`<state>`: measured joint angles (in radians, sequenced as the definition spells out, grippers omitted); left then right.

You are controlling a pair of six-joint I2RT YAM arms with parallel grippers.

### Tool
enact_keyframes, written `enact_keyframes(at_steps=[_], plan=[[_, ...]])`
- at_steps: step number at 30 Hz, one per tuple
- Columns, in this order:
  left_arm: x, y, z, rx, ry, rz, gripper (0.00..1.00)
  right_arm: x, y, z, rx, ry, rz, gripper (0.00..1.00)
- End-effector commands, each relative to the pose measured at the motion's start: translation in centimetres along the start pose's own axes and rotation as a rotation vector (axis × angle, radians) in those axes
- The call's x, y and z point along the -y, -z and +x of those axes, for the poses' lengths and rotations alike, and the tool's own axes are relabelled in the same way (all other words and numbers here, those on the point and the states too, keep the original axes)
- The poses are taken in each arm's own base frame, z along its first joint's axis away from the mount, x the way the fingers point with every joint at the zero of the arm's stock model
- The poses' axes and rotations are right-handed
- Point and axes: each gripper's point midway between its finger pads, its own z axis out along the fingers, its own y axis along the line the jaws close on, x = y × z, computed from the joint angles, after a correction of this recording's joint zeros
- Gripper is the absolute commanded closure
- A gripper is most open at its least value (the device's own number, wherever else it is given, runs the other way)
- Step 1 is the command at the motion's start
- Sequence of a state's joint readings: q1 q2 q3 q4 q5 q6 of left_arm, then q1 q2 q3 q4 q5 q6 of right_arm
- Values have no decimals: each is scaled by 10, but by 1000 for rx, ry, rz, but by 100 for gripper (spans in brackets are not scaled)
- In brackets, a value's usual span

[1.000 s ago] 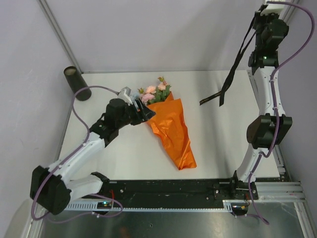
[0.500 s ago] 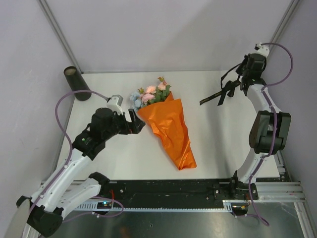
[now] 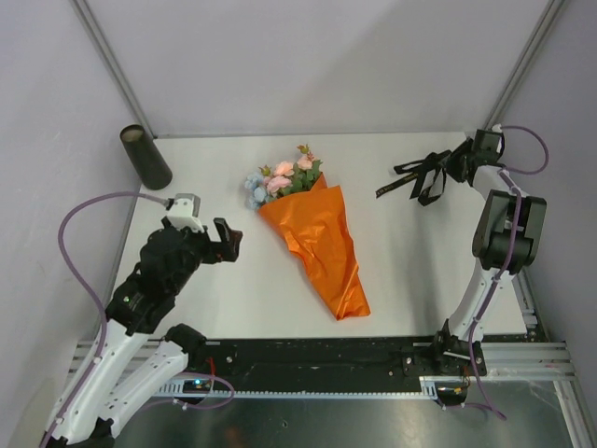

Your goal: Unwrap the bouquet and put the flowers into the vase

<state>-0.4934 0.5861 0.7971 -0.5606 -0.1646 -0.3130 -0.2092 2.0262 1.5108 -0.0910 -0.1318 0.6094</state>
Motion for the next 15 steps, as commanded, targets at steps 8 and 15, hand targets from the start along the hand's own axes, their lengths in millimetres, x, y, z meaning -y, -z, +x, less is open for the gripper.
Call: enact_keyframes(at_steps=[8,15], plan=[[-34,11,-10,80,-24,-168,0,10,30,-16,-30,-48,49,31],[-38,14,-13,103,-16,-187,0,-38,74,-5,-76,19,-157,26]])
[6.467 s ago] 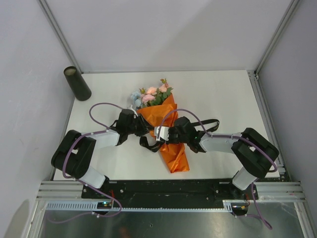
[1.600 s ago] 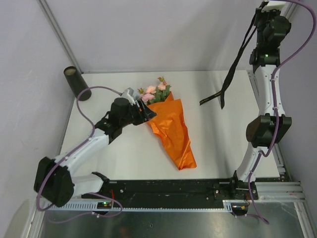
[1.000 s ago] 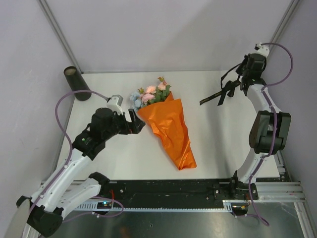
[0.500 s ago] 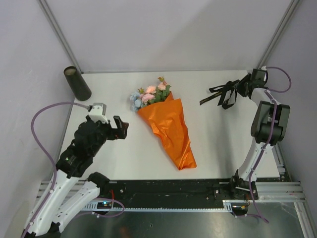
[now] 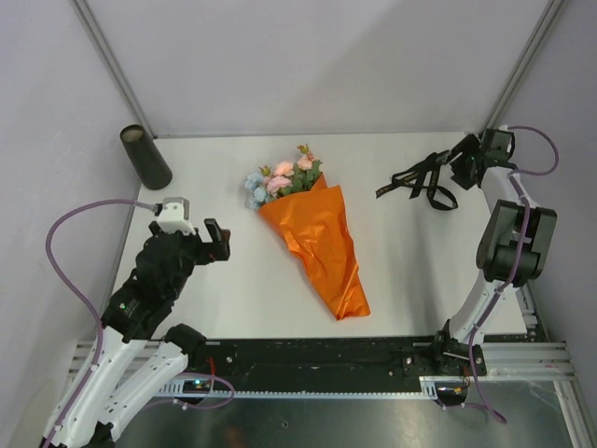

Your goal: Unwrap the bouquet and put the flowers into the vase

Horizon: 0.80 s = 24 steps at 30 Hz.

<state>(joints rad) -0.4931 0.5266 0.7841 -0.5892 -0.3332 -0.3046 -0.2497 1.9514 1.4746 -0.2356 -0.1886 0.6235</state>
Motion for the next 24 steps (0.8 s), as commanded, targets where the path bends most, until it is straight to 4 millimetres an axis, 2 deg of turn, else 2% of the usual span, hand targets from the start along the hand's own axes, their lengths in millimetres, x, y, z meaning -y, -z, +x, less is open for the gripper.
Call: enact_keyframes(at_steps=[1,2,5,9,15,20,24], plan=[[-7,2,-7,37,-11,-32,0,-65,54,3,-17,110,-249,26],[-7,2,-7,37,-10,-32,0,-75,61,11,-37,132,-294,27],[-8,3,-8,45,-3,-38,0,-97,78,54,-135,210,-425,28],[-11,4,-10,56,3,-49,0,-112,98,123,-264,305,-570,30],[-9,4,-9,50,2,-41,0,-128,124,206,-407,389,-747,31],[-7,2,-7,38,-4,-35,0,-133,131,264,-523,465,-792,29],[-9,2,-7,43,-1,-41,0,-134,130,294,-559,525,-806,20]])
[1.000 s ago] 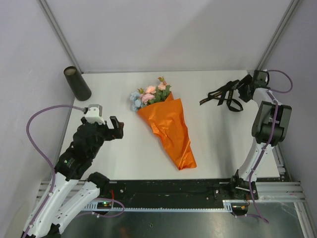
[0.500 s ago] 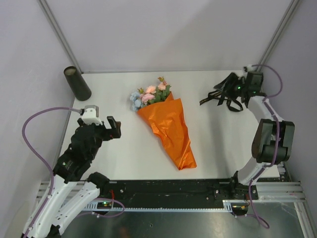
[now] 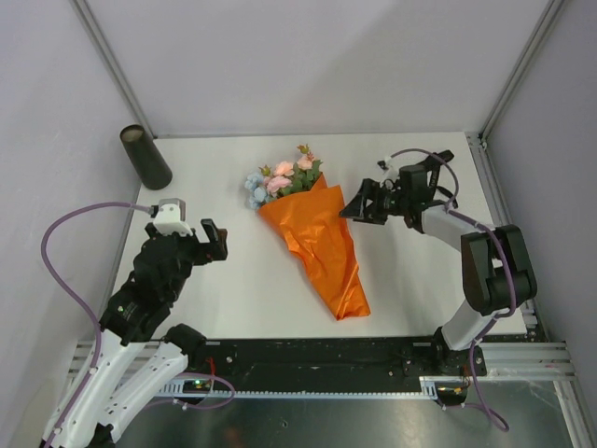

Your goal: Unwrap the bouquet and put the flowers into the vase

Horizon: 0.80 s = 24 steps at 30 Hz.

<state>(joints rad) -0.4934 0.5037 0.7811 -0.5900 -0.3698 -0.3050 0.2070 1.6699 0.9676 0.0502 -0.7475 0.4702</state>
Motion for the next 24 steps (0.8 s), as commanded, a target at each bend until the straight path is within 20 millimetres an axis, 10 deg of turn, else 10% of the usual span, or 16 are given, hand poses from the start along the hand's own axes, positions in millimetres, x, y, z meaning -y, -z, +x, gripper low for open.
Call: enact_keyframes(at_steps=[1,11,24], plan=[[-2,-1,-2,14,-7,-12,0,-15,-17,8,-12,119,-60,19],[56,-20,35,-196,175,197,1,12,-35,13,8,147,82,29],[123,-104,100,-388,408,337,15,12,-59,23,-8,137,26,53]])
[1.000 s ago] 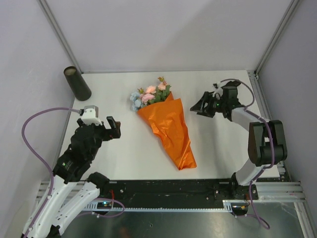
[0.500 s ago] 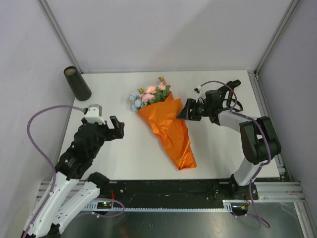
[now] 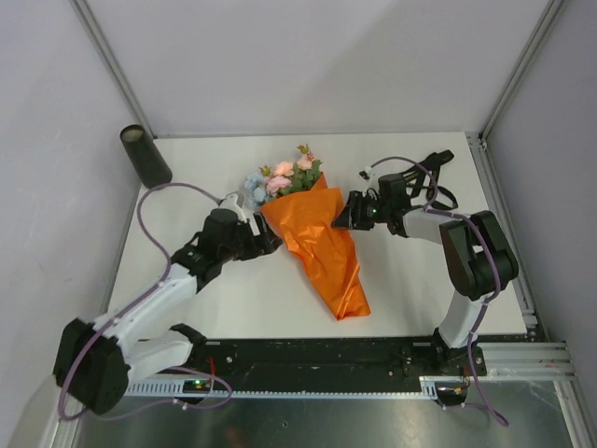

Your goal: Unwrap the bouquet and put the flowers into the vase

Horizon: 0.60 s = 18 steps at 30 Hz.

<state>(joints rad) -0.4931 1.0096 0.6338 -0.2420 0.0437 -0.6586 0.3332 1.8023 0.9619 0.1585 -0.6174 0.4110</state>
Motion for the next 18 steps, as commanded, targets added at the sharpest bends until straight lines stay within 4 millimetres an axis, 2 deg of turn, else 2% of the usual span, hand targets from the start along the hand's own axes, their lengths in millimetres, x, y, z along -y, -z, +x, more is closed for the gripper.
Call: enact_keyframes(at_steps=[1,5,9,13,18], plan=[[34,-31,-21,56,86,141,17,-6,-9,-11,52,34,-33,58],[26,-70,-16,29,106,99,26,-3,-14,-15,74,20,-41,72],[12,-106,-7,-22,97,30,37,3,-20,-18,93,6,-33,80],[6,-127,-8,-31,87,-5,44,7,-20,-33,153,14,-22,87],[7,-146,-22,-6,53,-28,46,9,-14,-61,257,29,-35,94]])
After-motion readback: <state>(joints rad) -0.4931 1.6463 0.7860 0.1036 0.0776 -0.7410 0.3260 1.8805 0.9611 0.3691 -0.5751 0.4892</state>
